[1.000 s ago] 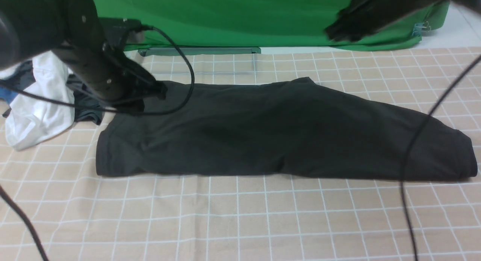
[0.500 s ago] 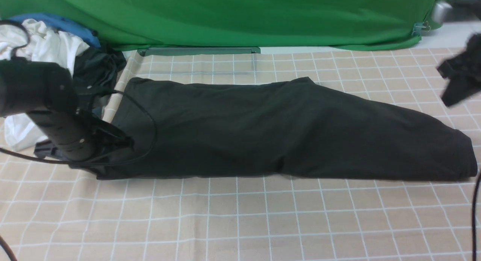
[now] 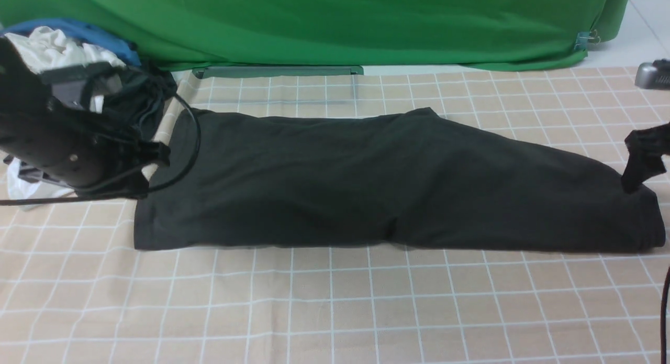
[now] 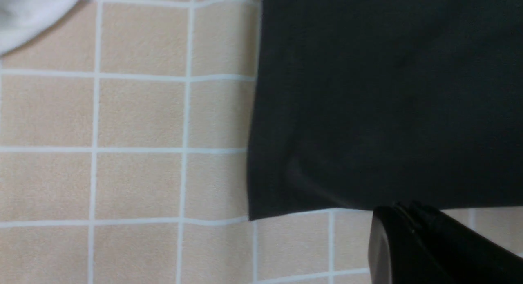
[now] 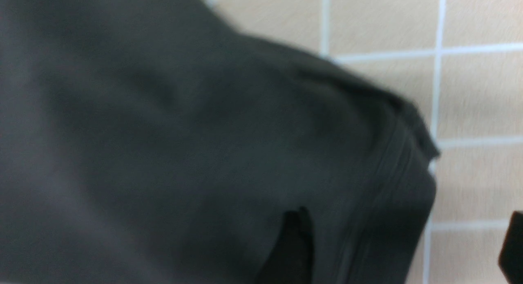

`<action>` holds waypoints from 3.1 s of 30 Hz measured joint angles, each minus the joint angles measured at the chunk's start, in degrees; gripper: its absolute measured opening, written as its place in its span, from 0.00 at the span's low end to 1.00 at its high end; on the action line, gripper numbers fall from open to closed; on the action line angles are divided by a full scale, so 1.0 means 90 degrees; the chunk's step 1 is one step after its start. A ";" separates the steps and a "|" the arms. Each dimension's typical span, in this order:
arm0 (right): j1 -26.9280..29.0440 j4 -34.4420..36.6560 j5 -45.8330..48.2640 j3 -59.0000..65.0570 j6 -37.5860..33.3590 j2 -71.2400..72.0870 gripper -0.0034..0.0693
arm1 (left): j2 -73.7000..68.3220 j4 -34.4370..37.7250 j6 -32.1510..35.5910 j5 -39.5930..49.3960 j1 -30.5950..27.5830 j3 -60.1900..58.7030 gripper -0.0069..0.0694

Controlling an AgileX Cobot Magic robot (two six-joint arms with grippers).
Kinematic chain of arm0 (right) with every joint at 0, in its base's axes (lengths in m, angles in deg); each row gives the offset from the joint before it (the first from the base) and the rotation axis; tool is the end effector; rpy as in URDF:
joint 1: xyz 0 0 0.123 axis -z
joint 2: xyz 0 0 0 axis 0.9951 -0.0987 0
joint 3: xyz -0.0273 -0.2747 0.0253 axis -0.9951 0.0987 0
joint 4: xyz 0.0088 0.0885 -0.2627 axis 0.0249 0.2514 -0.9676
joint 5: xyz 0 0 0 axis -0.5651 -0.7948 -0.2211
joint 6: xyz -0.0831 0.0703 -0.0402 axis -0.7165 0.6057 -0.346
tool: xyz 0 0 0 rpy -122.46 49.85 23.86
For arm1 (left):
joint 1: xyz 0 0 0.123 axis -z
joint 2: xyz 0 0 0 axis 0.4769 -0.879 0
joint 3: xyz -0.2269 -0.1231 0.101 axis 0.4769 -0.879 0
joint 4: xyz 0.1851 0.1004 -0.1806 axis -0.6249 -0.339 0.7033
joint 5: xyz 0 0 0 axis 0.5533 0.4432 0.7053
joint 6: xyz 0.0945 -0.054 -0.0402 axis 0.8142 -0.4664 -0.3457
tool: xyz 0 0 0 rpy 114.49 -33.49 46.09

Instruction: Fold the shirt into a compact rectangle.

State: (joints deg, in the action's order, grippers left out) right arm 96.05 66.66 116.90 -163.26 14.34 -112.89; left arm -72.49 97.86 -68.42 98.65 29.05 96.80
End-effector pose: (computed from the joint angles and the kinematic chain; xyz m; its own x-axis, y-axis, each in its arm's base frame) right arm 0.4036 -0.0742 0.1546 -0.9749 0.1268 -0.1832 0.1167 0.9910 0.0652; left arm 0.3337 -0.0247 0.2187 -0.9047 -0.0237 -0.4254 0.0591 0.9818 -0.1806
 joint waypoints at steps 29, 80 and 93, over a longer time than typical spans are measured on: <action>0.0569 -0.0429 0.0828 -0.1224 -0.0192 0.0197 0.18 | 0.1315 0.0314 0.0244 0.0504 0.0000 -0.0102 0.12; -0.5685 0.2713 -0.2142 -0.4647 0.1097 -0.2864 0.66 | 0.1315 0.1149 0.0904 0.0349 0.0000 -0.0106 0.12; -0.4224 0.0668 0.1459 -0.5246 0.0409 -0.1303 0.10 | 0.0851 0.2278 0.1601 0.0141 0.0038 0.0198 0.12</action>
State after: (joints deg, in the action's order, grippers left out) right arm 58.03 72.67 130.03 -210.47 18.02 -124.62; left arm -64.84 118.36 -54.01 99.92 29.39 98.58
